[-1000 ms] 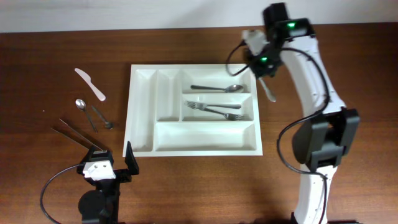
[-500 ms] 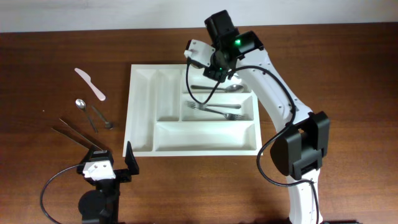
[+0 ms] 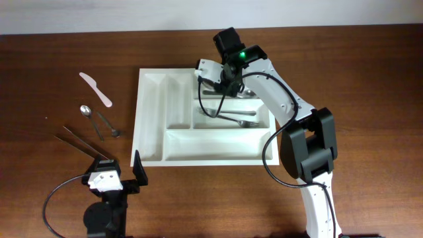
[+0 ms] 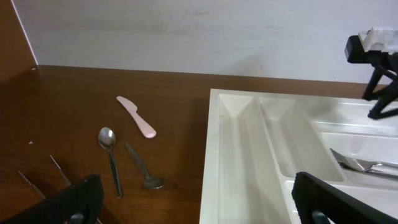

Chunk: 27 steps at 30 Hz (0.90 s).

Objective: Pack container

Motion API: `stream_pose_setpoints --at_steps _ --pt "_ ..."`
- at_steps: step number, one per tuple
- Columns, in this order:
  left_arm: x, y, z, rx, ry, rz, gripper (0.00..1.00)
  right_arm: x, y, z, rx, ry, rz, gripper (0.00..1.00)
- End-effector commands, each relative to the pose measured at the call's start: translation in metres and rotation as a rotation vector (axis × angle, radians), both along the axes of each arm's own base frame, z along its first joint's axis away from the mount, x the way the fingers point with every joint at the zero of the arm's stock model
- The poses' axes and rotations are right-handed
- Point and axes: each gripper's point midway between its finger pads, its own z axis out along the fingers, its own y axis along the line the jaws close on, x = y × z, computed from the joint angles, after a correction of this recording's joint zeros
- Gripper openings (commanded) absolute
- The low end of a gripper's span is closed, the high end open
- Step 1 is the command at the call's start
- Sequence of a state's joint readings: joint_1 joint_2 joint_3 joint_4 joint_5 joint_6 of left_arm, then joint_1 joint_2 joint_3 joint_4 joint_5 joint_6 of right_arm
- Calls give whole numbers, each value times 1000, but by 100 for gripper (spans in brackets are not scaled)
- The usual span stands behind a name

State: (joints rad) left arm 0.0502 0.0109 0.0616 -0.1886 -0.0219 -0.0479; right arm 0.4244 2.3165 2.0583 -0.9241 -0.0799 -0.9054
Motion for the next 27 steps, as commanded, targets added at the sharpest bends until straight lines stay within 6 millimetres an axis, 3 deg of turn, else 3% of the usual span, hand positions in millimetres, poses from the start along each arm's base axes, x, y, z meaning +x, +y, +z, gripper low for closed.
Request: stream_pose_setpoints --at_steps 1,6,10,11,15,20,23,27 --pt "0 0 -1 11 -3 -5 99 -1 3 2 18 5 1 55" --pt "0 0 -1 11 -3 -5 99 11 -3 8 34 -21 -125 62" --pt "0 0 -1 11 -3 -5 99 41 -35 43 64 -113 -423 86" --pt "0 0 -1 11 -3 -5 99 51 -48 55 92 -135 -525 98" --pt "0 0 -1 10 -3 -5 99 72 -110 99 224 -162 -862 99" --pt "0 0 -1 11 -3 -5 99 72 -202 138 339 -140 -1206 99" --pt "0 0 -1 10 -3 -5 99 61 -248 142 353 -110 -1357 99" --pt "0 0 -1 10 -3 -5 99 33 -309 123 312 -19 -1563 99"
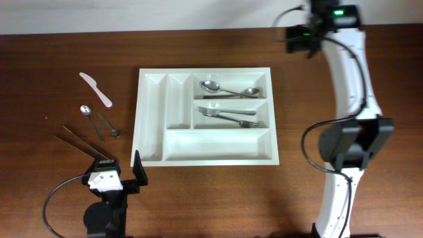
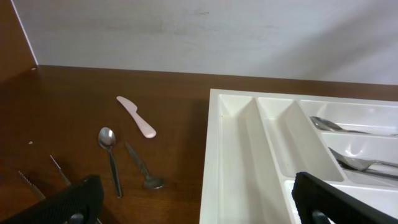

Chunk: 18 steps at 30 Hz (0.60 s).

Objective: Pack container

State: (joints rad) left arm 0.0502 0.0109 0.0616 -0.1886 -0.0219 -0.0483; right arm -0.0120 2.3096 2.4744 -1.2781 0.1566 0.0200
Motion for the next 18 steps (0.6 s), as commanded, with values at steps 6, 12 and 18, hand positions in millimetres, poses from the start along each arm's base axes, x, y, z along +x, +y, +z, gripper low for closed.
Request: stream_pose_setpoints --at_steps 6,12,18 --pt "0 0 -1 11 -3 -5 99 -41 -96 -5 169 41 -444 99" --pt "0 0 -1 11 -3 -5 99 -46 -113 -5 192 42 -475 99" --pt "0 0 -1 11 -3 -5 99 -46 -112 -5 192 42 -474 99"
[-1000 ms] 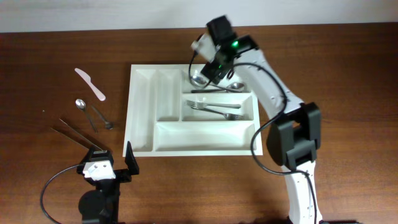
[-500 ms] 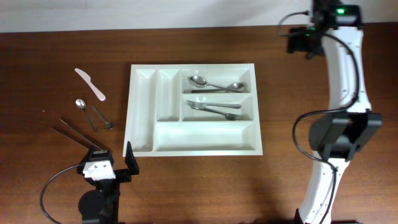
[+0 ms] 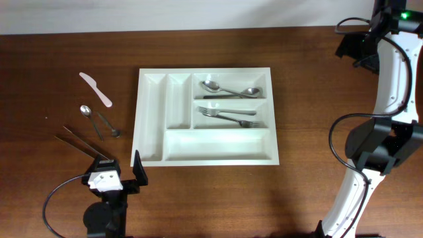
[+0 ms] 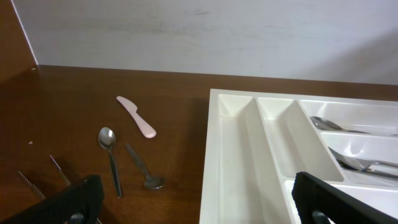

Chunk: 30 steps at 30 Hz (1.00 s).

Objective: Pack container

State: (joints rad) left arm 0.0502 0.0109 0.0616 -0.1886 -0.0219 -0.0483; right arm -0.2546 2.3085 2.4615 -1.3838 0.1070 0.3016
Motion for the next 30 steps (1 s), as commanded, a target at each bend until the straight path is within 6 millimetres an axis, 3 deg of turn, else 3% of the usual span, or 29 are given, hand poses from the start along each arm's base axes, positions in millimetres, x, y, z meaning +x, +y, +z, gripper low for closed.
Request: stream_pose_setpoints --at_steps 1,5,7,11,16,19,23,25,30 --pt "0 0 -1 11 -3 -5 99 -1 5 11 8 -23 -4 99" --pt "2 -8 14 11 -66 -51 99 -1 5 11 8 -23 -4 99" --pt "3 -14 35 44 -150 -86 99 -1 5 11 8 -23 -4 99" --pt "-2 -3 81 56 -264 -21 99 -1 5 11 8 -23 -4 99" --pt "-1 17 117 120 -75 87 99 -1 5 11 8 -23 -4 99" --pt "25 22 158 222 106 77 99 -1 5 11 8 -23 -4 99" --pt "60 11 169 200 278 -14 99 -1 5 11 8 -23 -4 99" --pt "77 -10 167 156 360 -144 99 -1 5 11 8 -23 -4 99" --pt "83 -64 135 -28 540 -454 99 -1 5 11 8 -23 -4 99"
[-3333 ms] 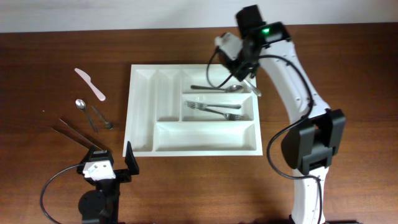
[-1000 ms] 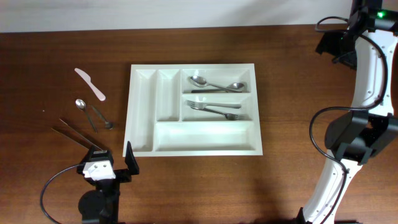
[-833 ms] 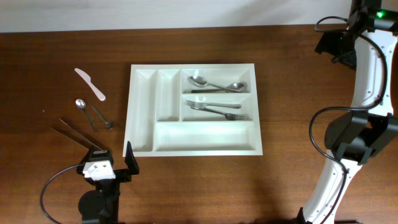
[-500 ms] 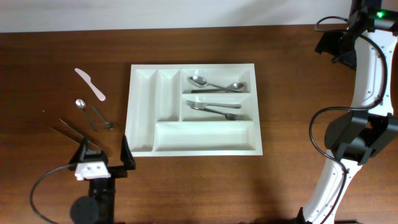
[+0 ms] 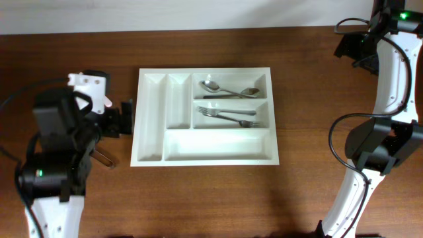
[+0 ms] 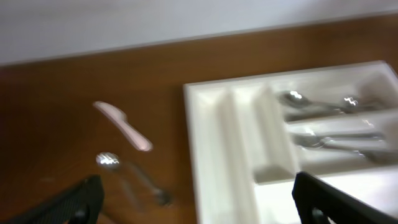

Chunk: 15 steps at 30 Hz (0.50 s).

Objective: Pack container
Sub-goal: 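Move the left gripper to the metal knife and grasp it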

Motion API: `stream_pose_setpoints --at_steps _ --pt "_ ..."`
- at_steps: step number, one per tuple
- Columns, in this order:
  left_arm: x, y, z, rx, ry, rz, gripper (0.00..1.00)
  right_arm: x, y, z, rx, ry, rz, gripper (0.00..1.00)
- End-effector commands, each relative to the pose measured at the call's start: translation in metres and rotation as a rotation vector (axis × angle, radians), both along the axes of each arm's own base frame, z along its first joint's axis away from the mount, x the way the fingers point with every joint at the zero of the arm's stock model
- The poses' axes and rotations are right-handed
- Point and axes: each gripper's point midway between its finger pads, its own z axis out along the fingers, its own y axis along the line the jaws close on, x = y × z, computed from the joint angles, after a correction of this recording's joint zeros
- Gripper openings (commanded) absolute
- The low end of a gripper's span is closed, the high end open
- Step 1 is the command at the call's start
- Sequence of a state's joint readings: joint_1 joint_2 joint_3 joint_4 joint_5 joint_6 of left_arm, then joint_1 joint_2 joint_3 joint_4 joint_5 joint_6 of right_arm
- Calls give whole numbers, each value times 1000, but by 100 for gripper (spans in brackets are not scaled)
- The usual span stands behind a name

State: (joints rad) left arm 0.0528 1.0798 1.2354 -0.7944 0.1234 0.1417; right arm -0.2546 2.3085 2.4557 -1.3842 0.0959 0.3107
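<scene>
The white cutlery tray (image 5: 205, 152) holds two spoons (image 5: 228, 89) in its back right compartment and forks (image 5: 231, 116) just below them. My left gripper (image 5: 122, 119) hangs open and empty by the tray's left edge. Its wrist view is motion-blurred, with the gripper (image 6: 199, 211) above a pink knife (image 6: 124, 127), a spoon (image 6: 107, 160) and a smaller spoon (image 6: 152, 186) on the table. My right gripper (image 5: 350, 47) is at the far back right, away from the tray. Its jaws are too small to read.
My left arm covers most of the loose cutlery in the overhead view. Only the end of a thin metal piece (image 5: 104, 158) shows beneath it. The tray's two left slots and its long front compartment (image 5: 218, 144) hold nothing.
My left arm has left its parked spot at the front left. It now hangs over the loose cutlery left of the tray, gripper still open. The right arm has not moved.
My right gripper was first down in the tray's back right compartment, with the left arm parked. Then it was up at the back, with two spoons lying in that compartment. Then it was at the far right corner, and now my left arm is over the loose cutlery.
</scene>
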Motion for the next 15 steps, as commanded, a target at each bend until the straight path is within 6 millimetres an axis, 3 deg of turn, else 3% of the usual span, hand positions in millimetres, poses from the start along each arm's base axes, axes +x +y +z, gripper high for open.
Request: stream_pose_setpoints --at_steps 1,4,6,7,8,10,12,15 --pt "-1 -51 -12 -203 95 -239 99 -1 3 13 -6 -25 0 99" --pt "0 -71 -23 -304 154 -333 99 -1 3 13 -6 -25 0 99" --pt "5 -69 -31 -297 176 -331 99 -1 3 13 -7 -25 0 99" --pt "11 -59 -39 -256 188 -273 99 -1 3 13 -6 -25 0 99" --pt "17 -44 -48 -227 213 -172 99 -1 3 13 -6 -25 0 99" --pt "24 14 -72 -191 284 255 99 -1 3 13 -6 -25 0 99" --pt "9 67 -90 -182 320 669 99 -1 3 13 -7 -25 0 99" --pt "0 100 -108 -229 335 938 99 -1 3 13 -7 -25 0 99"
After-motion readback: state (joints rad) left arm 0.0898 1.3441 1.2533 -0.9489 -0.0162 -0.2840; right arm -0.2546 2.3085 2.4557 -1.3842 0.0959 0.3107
